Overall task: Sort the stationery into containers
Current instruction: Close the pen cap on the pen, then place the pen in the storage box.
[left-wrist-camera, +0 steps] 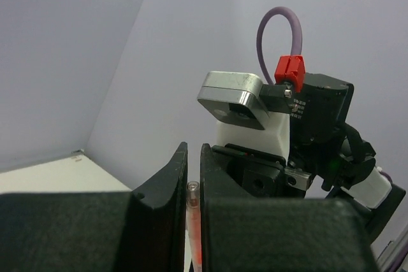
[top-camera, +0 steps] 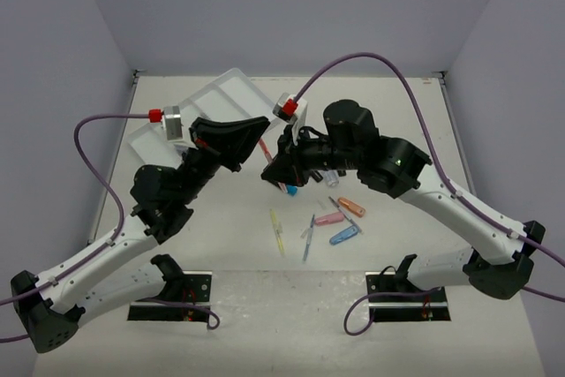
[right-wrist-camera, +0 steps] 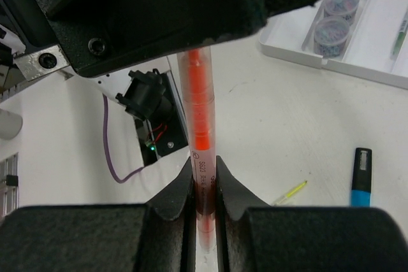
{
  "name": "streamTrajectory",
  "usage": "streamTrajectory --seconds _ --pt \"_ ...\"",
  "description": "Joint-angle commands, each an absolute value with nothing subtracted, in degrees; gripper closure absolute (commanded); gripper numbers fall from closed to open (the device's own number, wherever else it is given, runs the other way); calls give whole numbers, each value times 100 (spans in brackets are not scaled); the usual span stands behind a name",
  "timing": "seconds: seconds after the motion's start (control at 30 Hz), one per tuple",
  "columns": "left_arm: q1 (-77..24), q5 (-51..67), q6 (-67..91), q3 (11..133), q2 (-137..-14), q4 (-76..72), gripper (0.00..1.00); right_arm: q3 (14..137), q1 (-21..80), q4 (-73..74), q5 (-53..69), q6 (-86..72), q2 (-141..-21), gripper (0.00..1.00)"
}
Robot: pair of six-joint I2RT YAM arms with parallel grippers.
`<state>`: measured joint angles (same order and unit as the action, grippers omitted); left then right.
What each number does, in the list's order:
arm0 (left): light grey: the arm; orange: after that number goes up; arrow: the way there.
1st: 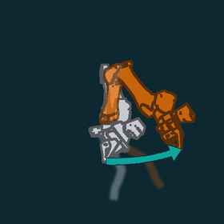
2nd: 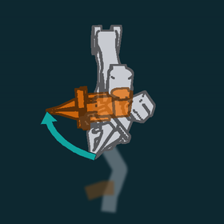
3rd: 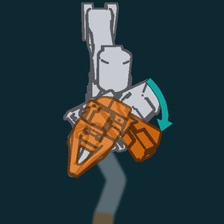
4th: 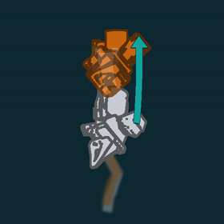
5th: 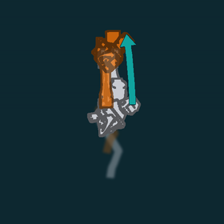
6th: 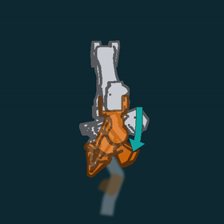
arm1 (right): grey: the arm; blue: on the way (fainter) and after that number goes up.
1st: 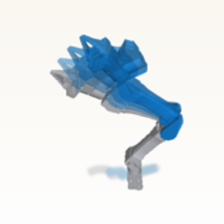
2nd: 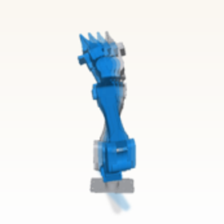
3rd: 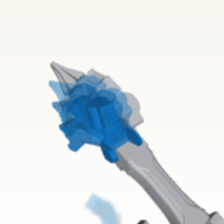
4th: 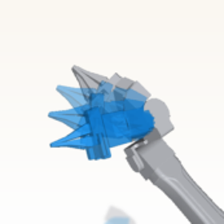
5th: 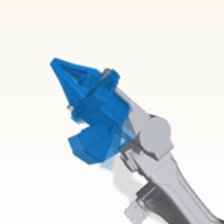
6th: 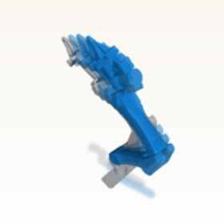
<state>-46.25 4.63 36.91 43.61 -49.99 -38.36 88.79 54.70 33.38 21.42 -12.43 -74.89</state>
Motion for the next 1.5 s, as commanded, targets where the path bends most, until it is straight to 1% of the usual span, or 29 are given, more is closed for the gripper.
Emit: streamTrajectory --seconds 0.0,0.07,0.13,0.17,0.27,0.33,0.37,0.4,0.43,0.47,0.5,0.53,0.57,0.6,0.67,0.7,0.73,0.77,0.83,0.9,0.97,1.07,1.23,1.37,1.47 --pt "-5025 660 3449 4353 -4970 -776 94 8546 5324 462 1719 -1292 -7056 100" --pt "-5020 13 3317 4756 -4860 -143 87 8050 5334 346 1969 -1345 -6938 100" --pt "-5019 -324 3230 4988 -4791 198 73 7652 5335 219 2131 -1415 -6817 100" --pt "-5019 -420 3191 5061 -4764 279 69 7500 5335 177 2196 -1441 -6769 100" --pt "-5021 -510 3162 5179 -4797 341 69 7266 5338 177 2299 -1444 -6732 100" --pt "-5024 -464 3144 5229 -4917 346 72 7190 5341 205 2337 -1459 -6727 100" --pt "-5021 -412 3150 5210 -4963 311 75 7180 5338 208 2366 -1468 -6720 100" --pt "-5020 -365 3155 5195 -5000 275 79 7172 5337 213 2390 -1476 -6715 100" --pt "-5026 -346 3158 5191 -5008 244 92 7172 5342 221 2396 -1475 -6713 100" --pt "-5020 -362 3169 5178 -5048 229 100 7167 5335 228 2421 -1467 -6702 100" --pt "-5027 -377 3139 5185 -5078 229 100 7130 5335 229 2384 -1459 -6673 100" --pt "-5022 -446 3121 5236 -5120 229 100 7089 5335 229 2258 -1448 -6665 98" --pt "-5014 -666 3124 5310 -5175 345 100 7050 5335 241 2123 -1446 -6658 89" --pt "-4995 -1082 3164 5468 -5292 630 100 7008 5333 317 1929 -1439 -6641 71" --pt "-4908 -1982 3307 5943 -5657 1332 100 6875 5325 587 1394 -1401 -6575 28" --pt "-4733 -2349 3515 6262 -5943 1822 100 6646 5320 736 1014 -1417 -6482 12" --pt "-4481 -2492 3760 6500 -6315 2185 100 6460 5312 819 692 -1434 -6384 3" --pt "-3940 -2272 3955 6667 -6605 2449 100 6305 5277 862 295 -1455 -6225 1" --pt "-2922 -1667 4200 6708 -7019 2436 100 5936 5170 1049 -286 -1559 -5957 1" --pt "-2257 -1454 4303 6787 -7323 2311 100 5782 5025 1151 -483 -1618 -5820 1" --pt "-1625 -1393 4485 7109 -8046 2291 100 5533 4779 1310 -804 -1756 -5539 1" --pt "-1259 -1551 4680 7685 -9027 2334 100 5319 4450 1311 -904 -2044 -5383 1" --pt "-635 -1671 4863 8641 -10546 2484 100 5144 4359 1164 -890 -2162 -5370 1" --pt "-411 -1481 5004 9085 -11239 2497 100 5058 4353 1101 -837 -2171 -5346 1" --pt "-387 -1545 5029 9289 -11586 2495 100 5045 4351 1081 -799 -2171 -5353 1"
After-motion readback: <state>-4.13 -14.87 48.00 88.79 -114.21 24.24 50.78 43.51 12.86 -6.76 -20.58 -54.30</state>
